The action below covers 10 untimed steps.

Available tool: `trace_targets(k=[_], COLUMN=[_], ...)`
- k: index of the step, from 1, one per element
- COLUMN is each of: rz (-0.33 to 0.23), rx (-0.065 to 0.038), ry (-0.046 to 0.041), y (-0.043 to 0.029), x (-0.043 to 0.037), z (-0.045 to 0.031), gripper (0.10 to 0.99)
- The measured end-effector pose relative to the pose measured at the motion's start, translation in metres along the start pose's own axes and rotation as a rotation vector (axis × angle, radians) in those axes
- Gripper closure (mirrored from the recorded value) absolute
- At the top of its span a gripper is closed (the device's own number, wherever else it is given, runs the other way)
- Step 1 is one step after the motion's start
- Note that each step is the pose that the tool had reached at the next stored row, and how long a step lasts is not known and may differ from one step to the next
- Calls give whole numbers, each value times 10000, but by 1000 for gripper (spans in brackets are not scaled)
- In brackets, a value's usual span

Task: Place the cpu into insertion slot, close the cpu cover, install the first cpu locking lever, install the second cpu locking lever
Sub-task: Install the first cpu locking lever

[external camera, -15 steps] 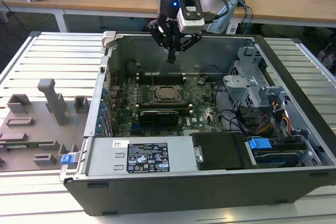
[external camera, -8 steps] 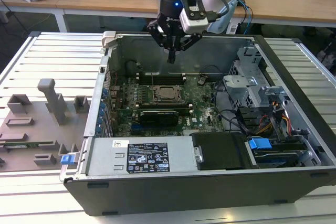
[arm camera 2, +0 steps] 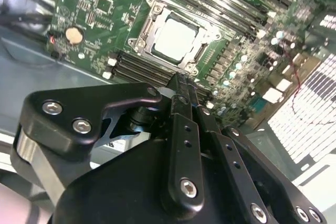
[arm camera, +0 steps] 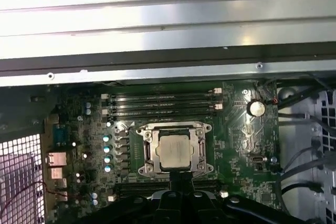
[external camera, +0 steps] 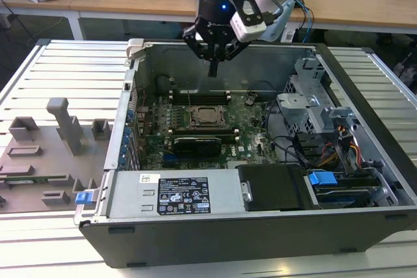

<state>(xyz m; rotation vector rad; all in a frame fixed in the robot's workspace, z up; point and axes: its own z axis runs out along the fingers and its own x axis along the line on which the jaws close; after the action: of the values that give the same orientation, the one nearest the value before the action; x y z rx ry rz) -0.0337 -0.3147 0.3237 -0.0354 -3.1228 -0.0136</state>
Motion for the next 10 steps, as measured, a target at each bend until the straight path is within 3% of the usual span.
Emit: trace_targets(k=[2,4,10], rz=[-324,-630,-639], rx=[-80,-274,-276], ry=[4,10,9], y=[0,1,0], x=[0,0,19], z=[1,1,2], gripper=[980,980,980])
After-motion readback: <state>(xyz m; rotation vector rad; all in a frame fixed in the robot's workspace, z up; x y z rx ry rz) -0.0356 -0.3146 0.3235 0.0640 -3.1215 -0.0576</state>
